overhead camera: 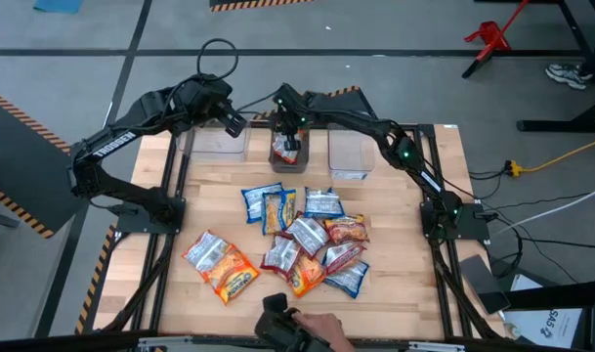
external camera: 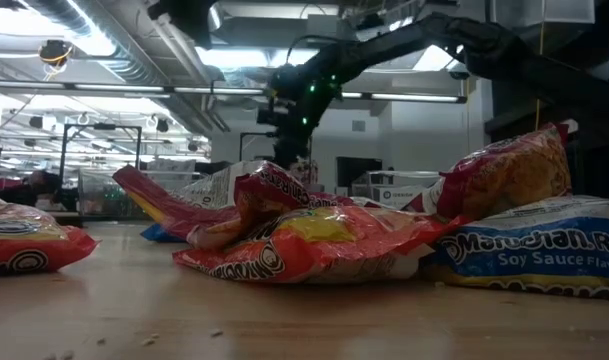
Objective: Sort Maruchan noodles
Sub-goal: Put the orange noodle pack into the black bin
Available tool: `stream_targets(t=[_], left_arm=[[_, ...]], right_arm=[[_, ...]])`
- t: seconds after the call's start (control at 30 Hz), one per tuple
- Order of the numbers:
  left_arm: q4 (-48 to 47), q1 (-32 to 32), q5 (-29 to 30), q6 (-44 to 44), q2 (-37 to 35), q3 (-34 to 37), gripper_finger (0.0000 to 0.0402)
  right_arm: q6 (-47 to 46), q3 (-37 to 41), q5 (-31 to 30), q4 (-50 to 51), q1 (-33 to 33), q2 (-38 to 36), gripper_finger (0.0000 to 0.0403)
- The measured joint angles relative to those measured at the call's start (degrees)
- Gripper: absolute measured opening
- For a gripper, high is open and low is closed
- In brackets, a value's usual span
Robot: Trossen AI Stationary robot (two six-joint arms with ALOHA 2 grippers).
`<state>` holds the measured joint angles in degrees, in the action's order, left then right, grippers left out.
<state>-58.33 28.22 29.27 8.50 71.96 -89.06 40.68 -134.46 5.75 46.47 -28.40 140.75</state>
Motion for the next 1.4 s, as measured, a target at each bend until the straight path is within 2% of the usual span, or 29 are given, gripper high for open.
stream_targets(t=[0.17, 0.4, 0.77, 1.0, 1.23, 1.4], left_arm=[[-0.15, 0.01, -0.05, 0.17, 0.00, 0.00, 0.0000], [-0.33, 0.01, -0.15, 0.04, 0.02, 0.00, 0.0000], [-0.39, 0.03, -0.30, 0.02, 0.02, 0.00, 0.0000], [-0.39, 0.03, -0.08, -0.09, 0.00, 0.00, 0.0000], [-0.39, 0.05, 0.07, -0.09, 0.01, 0.00, 0.0000], [-0.39, 0.05, 0.08, -0.09, 0.01, 0.00, 0.0000]], right_arm=[[-3.03, 0.97, 5.35, 3.59, 0.32, -0.54, 0.0000], [-1.49, 0.86, 5.40, 3.05, 0.67, 3.15, 0.0000], [-1.38, 0.51, 7.44, 5.93, -0.23, 2.96, 0.0000], [-0.15, 0.51, 5.54, -1.21, -0.68, 2.79, 0.0000], [-1.57, 0.51, 4.95, -3.85, -1.86, 6.91, 0.0000], [-5.95, 0.55, 7.58, -4.70, -2.77, 8.52, 0.0000]])
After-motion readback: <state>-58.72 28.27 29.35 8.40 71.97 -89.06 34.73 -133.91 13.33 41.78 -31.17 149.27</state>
